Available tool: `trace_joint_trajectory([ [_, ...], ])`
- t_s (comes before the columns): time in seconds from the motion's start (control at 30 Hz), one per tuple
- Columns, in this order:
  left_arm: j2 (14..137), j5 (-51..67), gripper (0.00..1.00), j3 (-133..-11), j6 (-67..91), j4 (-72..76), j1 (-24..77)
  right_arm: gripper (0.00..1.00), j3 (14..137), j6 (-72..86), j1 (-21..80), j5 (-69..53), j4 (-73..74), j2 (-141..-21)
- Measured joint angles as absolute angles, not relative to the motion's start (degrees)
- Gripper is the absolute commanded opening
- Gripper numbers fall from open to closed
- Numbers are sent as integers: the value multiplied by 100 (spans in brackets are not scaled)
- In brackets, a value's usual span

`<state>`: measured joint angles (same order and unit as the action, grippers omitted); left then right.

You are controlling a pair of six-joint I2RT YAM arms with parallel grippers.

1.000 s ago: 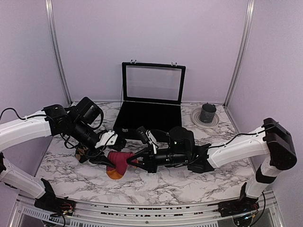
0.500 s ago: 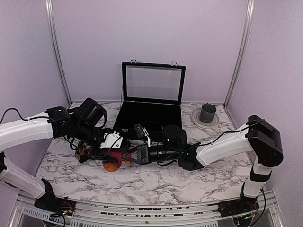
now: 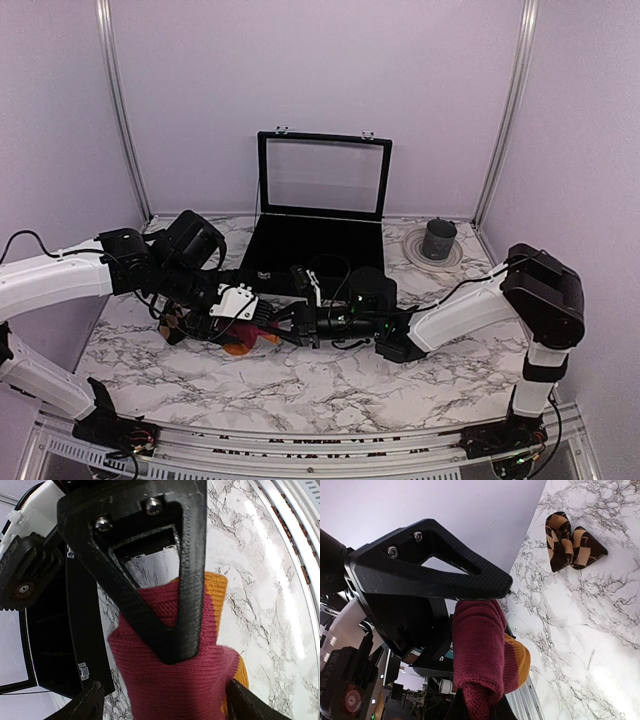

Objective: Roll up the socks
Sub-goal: Roll the sock at the center of the board.

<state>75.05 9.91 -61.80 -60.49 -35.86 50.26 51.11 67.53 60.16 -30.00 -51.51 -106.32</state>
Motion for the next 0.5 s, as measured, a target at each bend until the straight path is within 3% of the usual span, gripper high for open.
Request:
trace_joint_trajectory([
  [0.27, 7472, 569, 74, -6123, -6337, -3581, 5026, 0, 5159, 7354, 6007, -3175, -5406, -10857],
  [0.5, 7422, 198, 72, -5846, -6346, -3232, 5177, 0, 5297, 7815, 6016, -3181, -5542, -11024],
])
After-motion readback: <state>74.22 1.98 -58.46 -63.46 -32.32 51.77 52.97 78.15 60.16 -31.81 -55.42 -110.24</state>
